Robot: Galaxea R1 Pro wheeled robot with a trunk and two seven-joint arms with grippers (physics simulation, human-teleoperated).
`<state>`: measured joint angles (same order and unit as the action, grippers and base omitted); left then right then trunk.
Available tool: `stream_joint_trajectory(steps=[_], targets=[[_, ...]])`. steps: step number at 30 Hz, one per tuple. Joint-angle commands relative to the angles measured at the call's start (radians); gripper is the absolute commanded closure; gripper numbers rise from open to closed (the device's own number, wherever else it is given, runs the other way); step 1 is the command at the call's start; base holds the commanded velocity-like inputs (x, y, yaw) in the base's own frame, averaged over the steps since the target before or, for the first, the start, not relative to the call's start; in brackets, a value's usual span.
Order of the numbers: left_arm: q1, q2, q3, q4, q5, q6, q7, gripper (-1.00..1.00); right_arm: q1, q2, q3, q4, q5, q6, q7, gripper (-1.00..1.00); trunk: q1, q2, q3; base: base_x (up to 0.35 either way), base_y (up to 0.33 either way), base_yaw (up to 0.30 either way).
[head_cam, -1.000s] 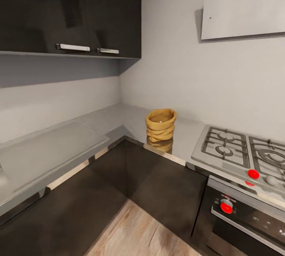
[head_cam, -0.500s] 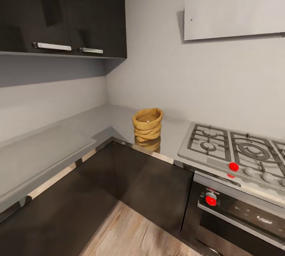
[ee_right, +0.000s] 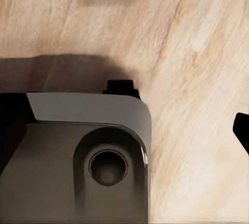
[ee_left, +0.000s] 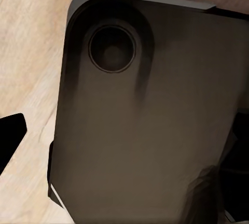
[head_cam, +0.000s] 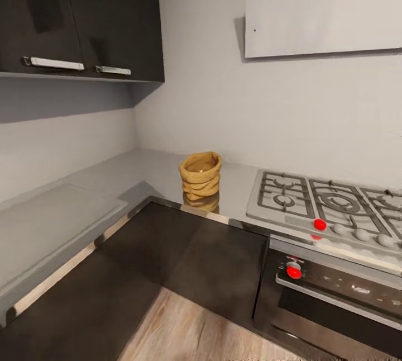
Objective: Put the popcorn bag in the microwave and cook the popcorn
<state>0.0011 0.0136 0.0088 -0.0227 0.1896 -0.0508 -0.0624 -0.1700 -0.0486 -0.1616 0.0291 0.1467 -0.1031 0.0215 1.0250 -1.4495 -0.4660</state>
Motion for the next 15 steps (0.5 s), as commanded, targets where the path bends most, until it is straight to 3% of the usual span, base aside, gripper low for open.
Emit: stream_joint_trajectory(steps=[1, 15], targets=[[0.0, 0.0, 0.0, 0.0, 0.008, -0.001, -0.005, -1.0, -0.002, 0.0, -0.009, 0.003, 0.01, -0.006, 0.002, -1.0, 0.0, -0.001, -0.001, 0.0, 0.229, -0.228], [0.0, 0.001, 0.0, 0.0, 0.008, -0.001, -0.007, -1.0, -0.002, 0.0, -0.009, 0.003, 0.01, -0.006, -0.003, -1.0, 0.0, -0.001, -0.001, 0.0, 0.172, -0.216]])
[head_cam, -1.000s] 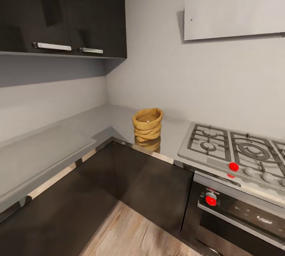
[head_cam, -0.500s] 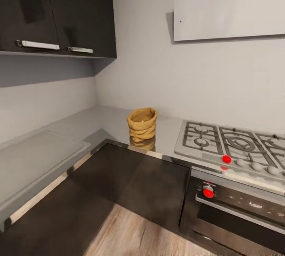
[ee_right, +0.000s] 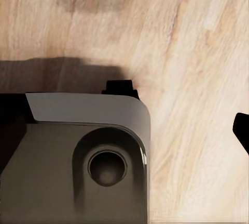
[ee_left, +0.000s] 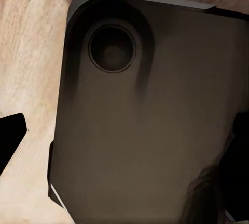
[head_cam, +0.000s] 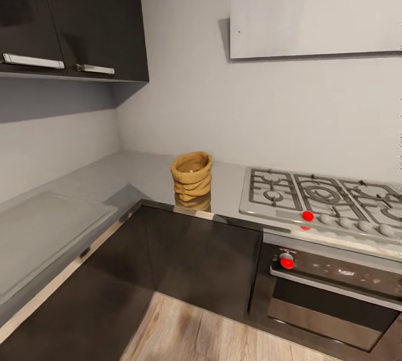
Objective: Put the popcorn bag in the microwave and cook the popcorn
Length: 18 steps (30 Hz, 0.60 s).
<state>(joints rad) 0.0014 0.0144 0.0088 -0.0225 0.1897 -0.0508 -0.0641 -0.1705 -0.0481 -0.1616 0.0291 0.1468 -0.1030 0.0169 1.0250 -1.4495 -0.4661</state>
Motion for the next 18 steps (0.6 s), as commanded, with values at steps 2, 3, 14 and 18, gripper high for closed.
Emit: stream_joint_trajectory(steps=[2, 3, 14, 18], targets=[[0.0, 0.0, 0.0, -0.001, 0.008, -0.001, -0.005, -1.0, -0.001, 0.0, -0.009, 0.003, 0.01, -0.006, 0.001, -1.0, 0.0, 0.0, -0.001, 0.0, 0.064, -0.048], [0.0, 0.001, 0.0, -0.001, 0.008, -0.001, -0.005, -1.0, -0.001, 0.0, -0.009, 0.003, 0.01, -0.005, 0.001, -1.0, 0.0, 0.0, -0.001, 0.0, 0.028, -0.021], [0.0, 0.001, 0.0, 0.0, 0.009, -0.001, -0.004, -1.0, -0.001, 0.002, -0.01, 0.003, 0.007, 0.009, 0.001, -1.0, 0.0, 0.0, -0.001, 0.0, 0.002, -0.001], [0.0, 0.001, 0.0, 0.0, 0.01, -0.001, -0.003, -1.0, -0.001, 0.004, -0.01, 0.003, 0.008, 0.011, -0.001, -1.0, 0.0, 0.0, -0.001, 0.0, 0.0, 0.0]])
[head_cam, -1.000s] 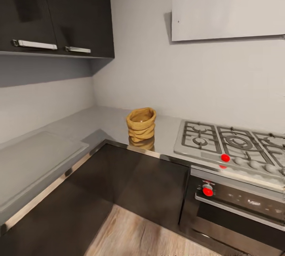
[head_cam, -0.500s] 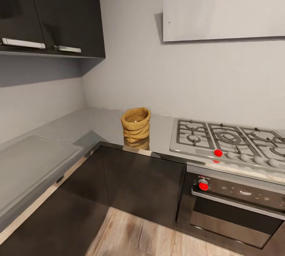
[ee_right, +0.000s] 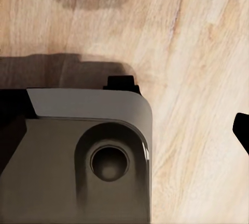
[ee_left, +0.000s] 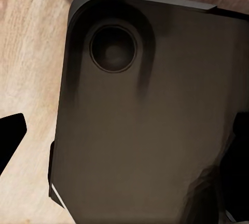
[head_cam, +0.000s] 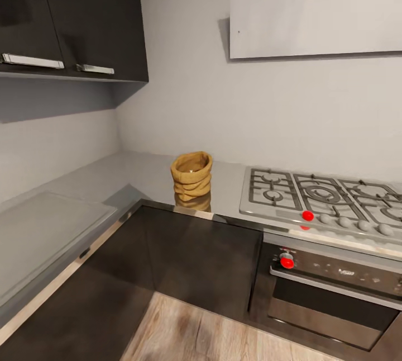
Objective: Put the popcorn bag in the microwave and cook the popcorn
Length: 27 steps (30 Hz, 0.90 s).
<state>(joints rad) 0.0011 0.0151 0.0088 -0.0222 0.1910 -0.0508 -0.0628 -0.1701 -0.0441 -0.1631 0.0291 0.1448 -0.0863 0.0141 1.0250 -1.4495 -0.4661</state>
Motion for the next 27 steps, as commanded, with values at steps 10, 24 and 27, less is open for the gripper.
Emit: stream_joint_trajectory(steps=[10, 24, 27], targets=[[0.0, 0.0, 0.0, 0.0, 0.008, 0.0, -0.003, -1.0, -0.001, -0.002, -0.007, 0.003, 0.013, -0.01, 0.004, -1.0, 0.0, 0.0, -0.001, 0.159, 0.0, 0.0], [0.0, 0.0, 0.0, -0.001, 0.007, -0.001, -0.005, -1.0, -0.001, -0.002, -0.007, 0.003, 0.013, -0.01, 0.004, -1.0, 0.0, 0.0, -0.001, 0.22, 0.058, 0.0], [0.0, 0.0, 0.0, 0.0, 0.007, -0.001, -0.005, -1.0, -0.001, -0.002, -0.007, 0.003, 0.013, -0.01, 0.004, -1.0, 0.0, 0.0, -0.001, 0.186, 0.142, 0.0]])
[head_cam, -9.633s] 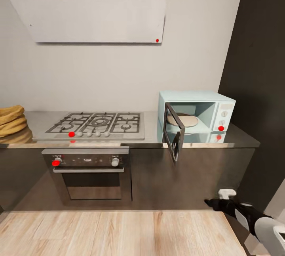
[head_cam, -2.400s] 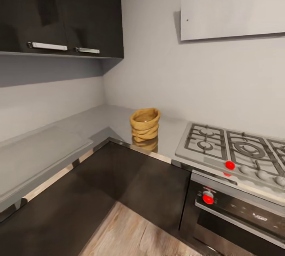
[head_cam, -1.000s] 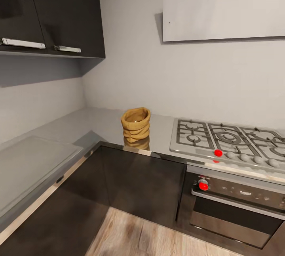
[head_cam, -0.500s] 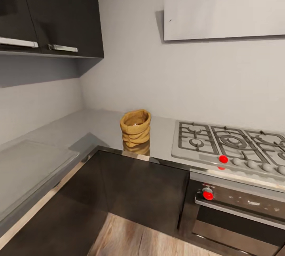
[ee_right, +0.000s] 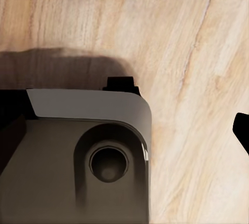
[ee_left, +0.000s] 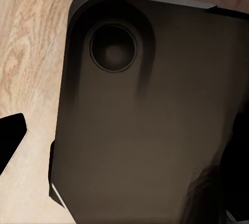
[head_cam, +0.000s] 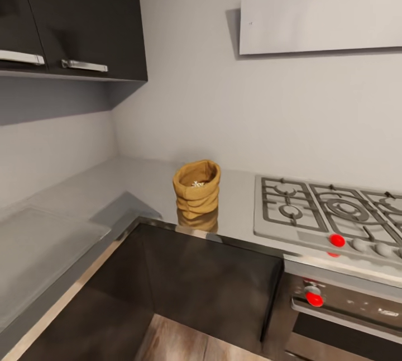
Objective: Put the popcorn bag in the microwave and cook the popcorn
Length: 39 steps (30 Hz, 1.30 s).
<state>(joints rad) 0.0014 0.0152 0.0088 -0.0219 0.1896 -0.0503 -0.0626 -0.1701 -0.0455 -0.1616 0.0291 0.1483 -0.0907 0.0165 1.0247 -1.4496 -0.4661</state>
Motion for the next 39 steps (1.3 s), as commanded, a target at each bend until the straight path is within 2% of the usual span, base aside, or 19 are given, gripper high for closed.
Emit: stream_joint_trajectory(steps=[1, 13, 31, 39], targets=[[0.0, 0.0, 0.0, 0.0, 0.008, -0.002, -0.005, -1.0, -0.001, -0.001, -0.009, 0.003, 0.01, -0.006, 0.001, -1.0, 0.0, 0.0, -0.001, 0.185, 0.142, 0.0], [0.0, 0.0, 0.0, -0.001, 0.008, -0.001, -0.005, -1.0, -0.002, 0.001, -0.009, 0.003, 0.009, -0.013, 0.0, -1.0, 0.0, 0.0, -0.001, 0.134, 0.109, -0.002], [0.0, -0.001, 0.0, -0.001, 0.008, -0.002, -0.004, -1.0, -0.002, 0.001, -0.009, 0.003, 0.01, -0.011, -0.001, -1.0, 0.0, 0.0, -0.001, 0.0, 0.0, -0.172], [0.0, -0.001, 0.002, -0.001, 0.009, -0.002, -0.003, -1.0, -0.002, -0.002, -0.009, 0.003, 0.011, -0.01, -0.001, -1.0, 0.0, 0.0, -0.001, 0.0, 0.0, -0.019]])
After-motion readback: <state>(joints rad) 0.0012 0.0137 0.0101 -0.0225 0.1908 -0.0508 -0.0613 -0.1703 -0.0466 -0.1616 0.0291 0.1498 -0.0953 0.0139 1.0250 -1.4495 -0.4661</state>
